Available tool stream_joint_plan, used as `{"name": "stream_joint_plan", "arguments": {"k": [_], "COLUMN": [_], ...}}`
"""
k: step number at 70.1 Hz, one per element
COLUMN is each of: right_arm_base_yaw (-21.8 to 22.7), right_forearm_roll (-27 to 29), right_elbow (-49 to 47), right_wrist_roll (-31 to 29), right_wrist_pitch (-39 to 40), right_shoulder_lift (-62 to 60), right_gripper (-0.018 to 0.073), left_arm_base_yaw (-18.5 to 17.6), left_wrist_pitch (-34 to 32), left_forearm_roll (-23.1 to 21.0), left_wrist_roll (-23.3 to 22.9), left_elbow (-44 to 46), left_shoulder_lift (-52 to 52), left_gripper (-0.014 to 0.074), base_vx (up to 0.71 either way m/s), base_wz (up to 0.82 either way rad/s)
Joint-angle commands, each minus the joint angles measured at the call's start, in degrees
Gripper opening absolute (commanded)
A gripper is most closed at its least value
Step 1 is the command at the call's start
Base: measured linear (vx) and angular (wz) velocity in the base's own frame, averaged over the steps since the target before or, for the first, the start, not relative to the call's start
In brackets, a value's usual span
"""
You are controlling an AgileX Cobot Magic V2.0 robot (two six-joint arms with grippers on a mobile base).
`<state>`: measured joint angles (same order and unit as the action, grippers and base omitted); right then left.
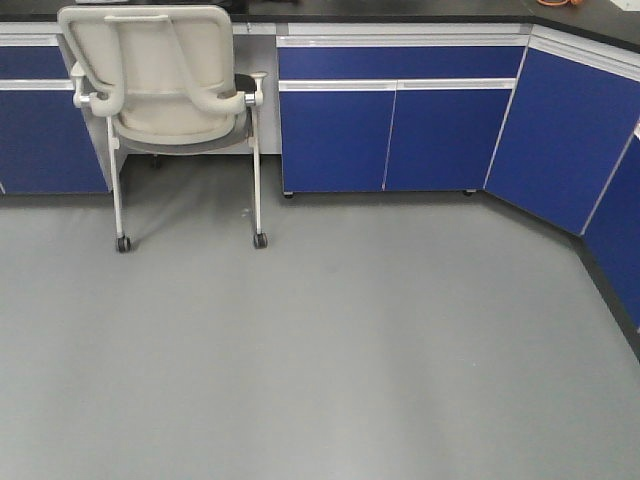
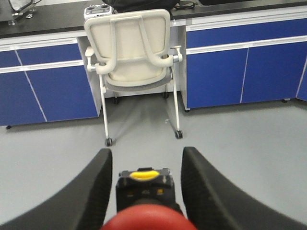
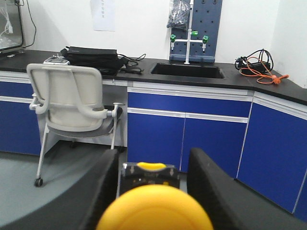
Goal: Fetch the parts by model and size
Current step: 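Drive the base toward the blue-cabinet bench corner, then turn the base to face the red tray on the bench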
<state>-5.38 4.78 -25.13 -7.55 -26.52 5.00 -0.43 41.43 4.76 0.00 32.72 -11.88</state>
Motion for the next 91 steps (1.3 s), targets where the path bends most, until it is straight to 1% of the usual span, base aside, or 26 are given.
{"name": "stream_joint_plan", "arguments": {"k": [1,28,43,59,91], "right_arm_base_yaw": [0.3,0.3,0.3,0.3,0.3], "right_forearm_roll": [0.05,0.05,0.05,0.05,0.05], "right_elbow": [-1.56,-1.56,-1.56,-1.56,-1.56], "right_wrist_roll": [-0.43,-0.43,-0.43,-0.43,-0.43], "right_wrist_pitch": [4.59,4.59,4.59,4.59,4.59], "right_shoulder_lift": [0.82,0.82,0.82,0.82,0.82], "right_gripper": [-0.0008,-0.0008,-0.0008,-0.0008,-0.0008], "left_arm_base_yaw": [0.04,0.04,0.04,0.04,0.04], "left_wrist_pitch": [-4.53,-4.53,-4.53,-4.53,-4.53], "left_forearm_roll": [0.01,0.01,0.01,0.01,0.01], "left_wrist_roll": [-0.34,-0.34,-0.34,-0.34,-0.34], "left_elbow": [1.28,1.28,1.28,1.28,1.28], "left_shoulder_lift": [-0.76,-0.76,-0.76,-0.76,-0.76], "left_gripper": [-0.0007,-0.0007,-0.0007,-0.0007,-0.0007], "base_vx": [0.51,0.45,0.32,0.2,0.13], "base_wz": [-0.02,-0.05,-0.27,-0.58,-0.72]}}
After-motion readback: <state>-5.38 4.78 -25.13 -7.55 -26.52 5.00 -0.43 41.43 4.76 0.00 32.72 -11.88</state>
